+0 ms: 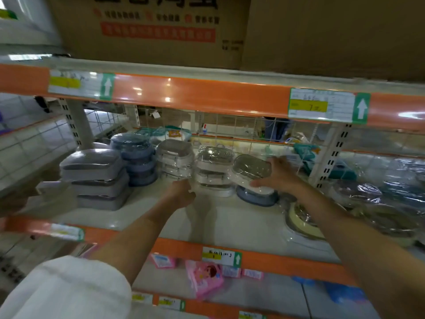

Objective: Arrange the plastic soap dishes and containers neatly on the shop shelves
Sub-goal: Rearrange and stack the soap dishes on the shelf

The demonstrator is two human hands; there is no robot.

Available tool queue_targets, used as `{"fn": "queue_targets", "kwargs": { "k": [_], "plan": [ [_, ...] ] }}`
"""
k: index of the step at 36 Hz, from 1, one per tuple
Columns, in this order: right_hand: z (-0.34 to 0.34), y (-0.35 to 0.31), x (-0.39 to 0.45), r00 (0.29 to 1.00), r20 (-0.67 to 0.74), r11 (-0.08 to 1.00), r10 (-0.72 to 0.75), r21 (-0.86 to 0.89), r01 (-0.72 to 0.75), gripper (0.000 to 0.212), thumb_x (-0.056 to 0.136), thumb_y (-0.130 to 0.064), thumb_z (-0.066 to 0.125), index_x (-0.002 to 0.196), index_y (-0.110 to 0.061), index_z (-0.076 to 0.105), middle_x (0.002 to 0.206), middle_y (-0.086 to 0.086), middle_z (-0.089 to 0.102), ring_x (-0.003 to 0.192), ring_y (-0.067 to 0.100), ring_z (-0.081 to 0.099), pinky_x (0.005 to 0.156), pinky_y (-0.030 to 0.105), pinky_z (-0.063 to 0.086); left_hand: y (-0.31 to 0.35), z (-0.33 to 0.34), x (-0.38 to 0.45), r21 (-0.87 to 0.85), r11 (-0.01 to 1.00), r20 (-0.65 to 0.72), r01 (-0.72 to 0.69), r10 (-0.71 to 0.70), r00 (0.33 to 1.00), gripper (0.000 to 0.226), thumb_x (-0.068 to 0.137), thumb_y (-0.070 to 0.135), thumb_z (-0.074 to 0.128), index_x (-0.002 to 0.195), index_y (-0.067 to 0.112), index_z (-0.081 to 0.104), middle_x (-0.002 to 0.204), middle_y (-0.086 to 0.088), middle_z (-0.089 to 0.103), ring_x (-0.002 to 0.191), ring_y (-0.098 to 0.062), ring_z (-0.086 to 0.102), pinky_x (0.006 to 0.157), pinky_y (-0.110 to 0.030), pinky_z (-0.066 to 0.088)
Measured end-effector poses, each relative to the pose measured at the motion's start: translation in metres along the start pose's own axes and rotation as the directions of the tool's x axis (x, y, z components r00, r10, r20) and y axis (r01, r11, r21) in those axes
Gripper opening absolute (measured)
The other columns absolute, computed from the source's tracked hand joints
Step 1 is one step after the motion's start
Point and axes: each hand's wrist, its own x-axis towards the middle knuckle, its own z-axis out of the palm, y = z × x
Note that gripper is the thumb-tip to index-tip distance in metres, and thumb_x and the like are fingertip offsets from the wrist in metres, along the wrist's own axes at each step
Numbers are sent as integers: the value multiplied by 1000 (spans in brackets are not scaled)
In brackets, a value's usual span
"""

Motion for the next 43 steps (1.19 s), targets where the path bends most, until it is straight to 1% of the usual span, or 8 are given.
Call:
{"fn": "queue_targets", "kwargs": {
  "k": [6, 13, 17, 20, 24, 33, 39, 43],
  "plan": [
    [-12, 0, -3, 998, -35, 998, 45, 34, -44, 97, 70, -57, 77, 143, -12, 30, 147, 12, 22, 137, 33, 24, 110, 44, 32, 13, -2, 5, -9, 998, -23, -65, 64, 998, 42, 94, 27, 53, 132, 11, 50, 137, -13, 50, 125, -28, 47, 99, -31, 38],
    [1, -14, -11, 994, 52, 983, -96, 161, 87, 89, 66, -48, 84, 137, -16, 41, 129, 6, 36, 121, 22, 41, 98, 30, 39, 11, -2, 6, -15, 997, -7, -69, 69, 998, 37, 92, 29, 54, 124, 11, 56, 135, -12, 52, 124, -28, 48, 99, -32, 40],
    [5, -36, 1, 994, -40, 974, -102, 200, 108, 88, 65, -54, 82, 135, -15, 46, 129, 5, 37, 121, 23, 38, 101, 37, 39, 1, -5, 5, -27, 997, -1, -67, 67, 998, 37, 92, 29, 54, 124, 12, 55, 136, -12, 51, 124, -29, 48, 100, -31, 40],
    [4, -57, 13, 989, -129, 967, -77, 232, 106, 103, 49, -75, 74, 130, -14, 50, 130, 8, 46, 120, 27, 44, 95, 38, 42, -3, -11, 6, -45, 997, -11, -64, 64, 998, 39, 93, 27, 53, 129, 12, 53, 137, -12, 50, 124, -29, 48, 101, -31, 41],
    [10, -77, 30, 992, -123, 954, -37, 292, 72, 101, 66, -58, 78, 143, -10, 33, 146, 11, 33, 134, 30, 32, 110, 45, 35, -6, -21, 8, -30, 996, -53, -81, 79, 995, 37, 94, 26, 52, 128, 10, 54, 137, -14, 50, 123, -30, 49, 100, -33, 42],
    [35, -97, 59, 985, -150, 958, 86, 284, -41, 105, 77, -46, 76, 147, 3, 17, 149, 23, 28, 138, 35, 30, 113, 40, 31, -16, -26, 12, 4, 995, -71, -100, 100, 992, 38, 94, 29, 52, 128, 10, 53, 134, -12, 52, 122, -28, 51, 97, -34, 43],
    [40, -93, 62, 974, -171, 958, 149, 268, -100, 83, 82, -50, 69, 137, 2, 35, 139, 22, 43, 129, 36, 41, 102, 43, 41, -14, -22, 11, 22, 993, -66, -115, 117, 991, 38, 94, 30, 53, 128, 12, 53, 136, -10, 51, 123, -28, 49, 96, -33, 42],
    [35, -76, 57, 988, -126, 973, 92, 220, -63, 76, 83, -52, 67, 131, 2, 44, 132, 20, 49, 121, 35, 47, 95, 40, 43, -4, -17, 10, 66, 984, -40, -168, 171, 984, 37, 94, 32, 52, 125, 12, 54, 131, -9, 55, 120, -26, 51, 97, -34, 43]
  ]
}}
